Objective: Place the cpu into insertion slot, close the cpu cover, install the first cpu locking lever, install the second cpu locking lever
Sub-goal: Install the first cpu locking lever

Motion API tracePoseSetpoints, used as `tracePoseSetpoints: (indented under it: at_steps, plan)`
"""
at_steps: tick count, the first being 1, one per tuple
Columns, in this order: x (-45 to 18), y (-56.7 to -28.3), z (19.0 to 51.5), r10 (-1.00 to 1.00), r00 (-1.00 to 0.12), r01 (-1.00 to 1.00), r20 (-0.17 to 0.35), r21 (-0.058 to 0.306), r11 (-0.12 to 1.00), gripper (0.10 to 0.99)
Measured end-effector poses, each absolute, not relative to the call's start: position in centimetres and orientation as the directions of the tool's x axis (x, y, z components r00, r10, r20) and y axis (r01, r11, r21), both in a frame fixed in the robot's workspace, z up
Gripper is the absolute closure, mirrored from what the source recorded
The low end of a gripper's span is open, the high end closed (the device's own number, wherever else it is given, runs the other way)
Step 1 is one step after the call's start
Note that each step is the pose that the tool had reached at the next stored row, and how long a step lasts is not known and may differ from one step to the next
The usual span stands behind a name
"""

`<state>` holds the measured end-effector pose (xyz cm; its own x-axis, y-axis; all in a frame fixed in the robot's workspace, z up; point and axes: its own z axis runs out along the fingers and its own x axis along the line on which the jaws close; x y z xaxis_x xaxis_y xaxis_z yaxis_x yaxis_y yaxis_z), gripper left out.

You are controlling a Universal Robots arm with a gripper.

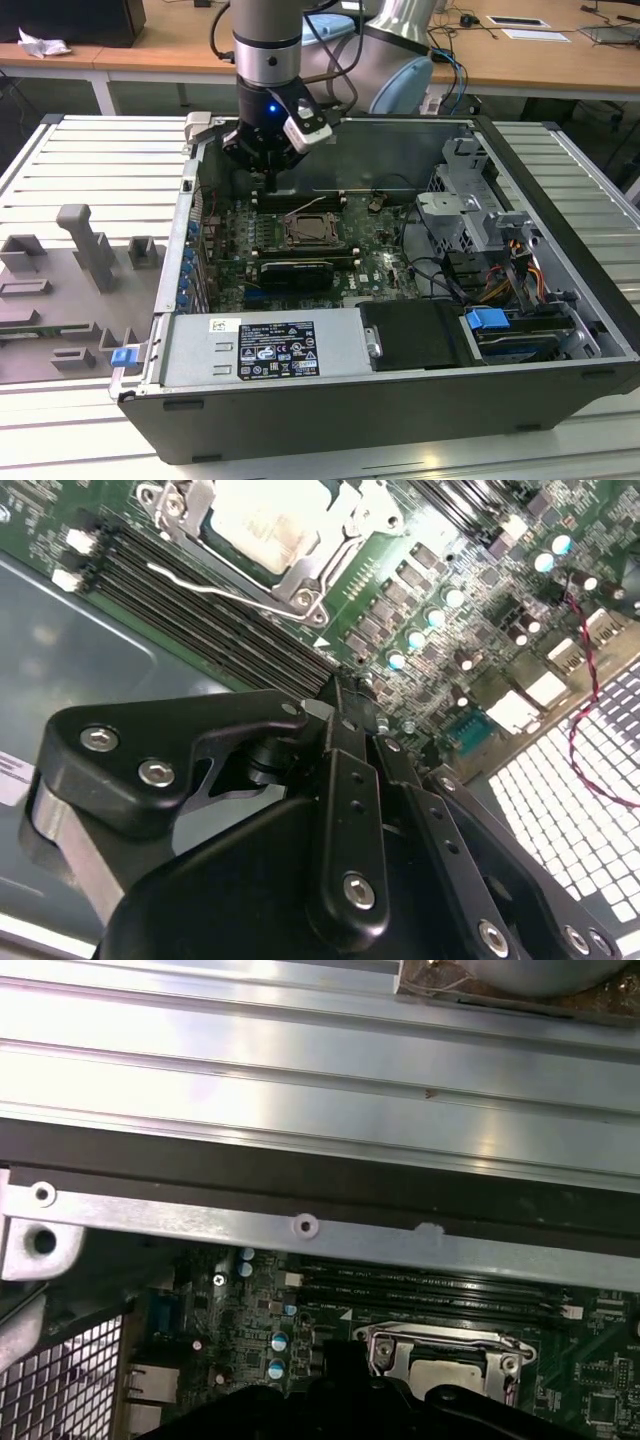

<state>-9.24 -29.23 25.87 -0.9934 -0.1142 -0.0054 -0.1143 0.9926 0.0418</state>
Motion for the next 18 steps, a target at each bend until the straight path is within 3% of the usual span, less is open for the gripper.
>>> tracePoseSetpoints:
  at_steps: [18]
  plan:
    - [-7.2,-29.2,25.8,-0.109,-0.994,-0.109,-0.005,0.038,0.993,0.98]
